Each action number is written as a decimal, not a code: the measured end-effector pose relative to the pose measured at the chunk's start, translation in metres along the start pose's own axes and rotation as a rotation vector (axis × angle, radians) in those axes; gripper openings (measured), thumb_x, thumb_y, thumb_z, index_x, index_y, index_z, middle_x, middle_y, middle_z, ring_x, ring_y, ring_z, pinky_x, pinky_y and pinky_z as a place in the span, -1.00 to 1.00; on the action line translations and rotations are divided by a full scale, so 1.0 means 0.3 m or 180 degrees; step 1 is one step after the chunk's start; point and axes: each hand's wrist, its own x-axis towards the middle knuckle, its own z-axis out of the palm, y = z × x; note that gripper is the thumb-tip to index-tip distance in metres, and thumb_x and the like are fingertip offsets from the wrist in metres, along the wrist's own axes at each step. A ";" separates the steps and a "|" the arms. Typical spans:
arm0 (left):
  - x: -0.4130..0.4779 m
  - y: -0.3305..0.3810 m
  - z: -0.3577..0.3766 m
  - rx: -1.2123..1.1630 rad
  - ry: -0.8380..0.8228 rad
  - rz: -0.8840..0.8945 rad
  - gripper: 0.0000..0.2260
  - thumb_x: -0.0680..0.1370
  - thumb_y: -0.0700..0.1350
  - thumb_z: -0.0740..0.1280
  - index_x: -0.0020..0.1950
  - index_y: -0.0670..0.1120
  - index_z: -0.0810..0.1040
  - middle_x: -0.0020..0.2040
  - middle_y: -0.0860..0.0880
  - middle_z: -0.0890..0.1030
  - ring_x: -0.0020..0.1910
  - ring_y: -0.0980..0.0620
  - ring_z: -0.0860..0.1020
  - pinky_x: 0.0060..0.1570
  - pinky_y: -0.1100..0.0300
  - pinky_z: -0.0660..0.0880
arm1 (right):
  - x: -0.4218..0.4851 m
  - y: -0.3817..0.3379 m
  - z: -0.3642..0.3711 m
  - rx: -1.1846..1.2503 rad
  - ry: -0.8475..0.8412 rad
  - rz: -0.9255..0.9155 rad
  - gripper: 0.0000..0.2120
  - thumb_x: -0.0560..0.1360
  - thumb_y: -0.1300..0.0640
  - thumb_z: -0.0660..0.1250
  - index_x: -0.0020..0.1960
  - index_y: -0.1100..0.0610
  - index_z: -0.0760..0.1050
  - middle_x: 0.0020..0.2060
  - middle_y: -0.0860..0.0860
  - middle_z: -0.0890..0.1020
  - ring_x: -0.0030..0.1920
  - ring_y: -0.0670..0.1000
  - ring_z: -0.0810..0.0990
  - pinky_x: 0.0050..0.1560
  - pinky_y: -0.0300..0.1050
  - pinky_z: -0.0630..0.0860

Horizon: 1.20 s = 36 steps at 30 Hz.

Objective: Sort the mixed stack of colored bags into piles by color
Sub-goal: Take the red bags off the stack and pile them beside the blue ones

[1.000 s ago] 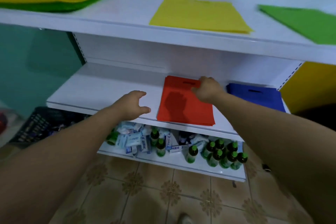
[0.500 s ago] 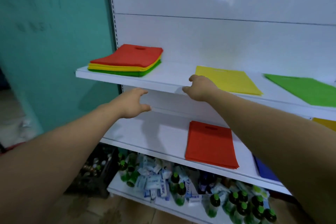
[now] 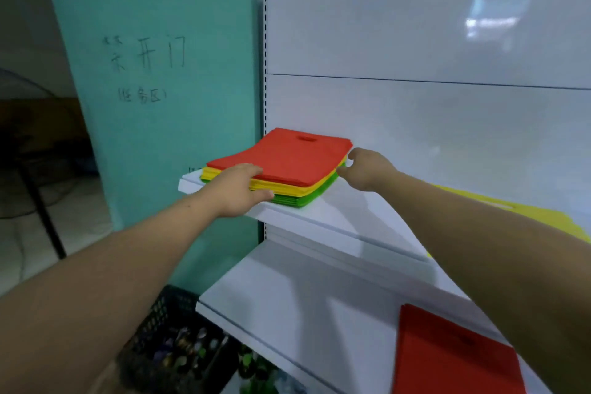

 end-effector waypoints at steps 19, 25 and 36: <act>0.550 -0.339 0.004 -0.0119 -0.0326 -0.0023 -0.52 0.56 0.10 0.27 0.41 -0.11 0.39 0.37 -0.10 0.45 0.30 -0.08 0.44 0.31 0.10 0.35 | 0.463 -0.097 0.223 0.0014 0.0183 0.0971 -0.27 0.47 -0.29 0.26 0.39 0.23 0.27 0.29 0.25 0.42 0.29 0.24 0.43 0.24 0.00 0.40; 0.626 -0.380 0.003 0.0058 -0.1032 0.0120 -0.32 0.46 0.21 0.35 0.49 -0.04 0.26 0.47 -0.05 0.32 0.40 -0.04 0.34 0.37 0.16 0.24 | 0.464 -0.117 0.221 0.0156 0.0020 0.1410 -0.33 0.43 -0.19 0.40 0.31 0.24 0.29 0.14 0.16 0.55 0.15 0.19 0.55 0.06 -0.02 0.48; 0.638 -0.352 0.003 -0.0028 -0.1236 0.0376 -0.27 0.41 0.27 0.38 0.48 -0.02 0.29 0.47 -0.03 0.32 0.40 -0.03 0.34 0.37 0.13 0.24 | 0.368 -0.139 0.181 0.0063 0.1178 0.1116 -0.52 0.52 0.29 0.08 0.43 0.14 0.19 0.23 0.21 0.44 0.19 0.28 0.46 0.11 0.05 0.41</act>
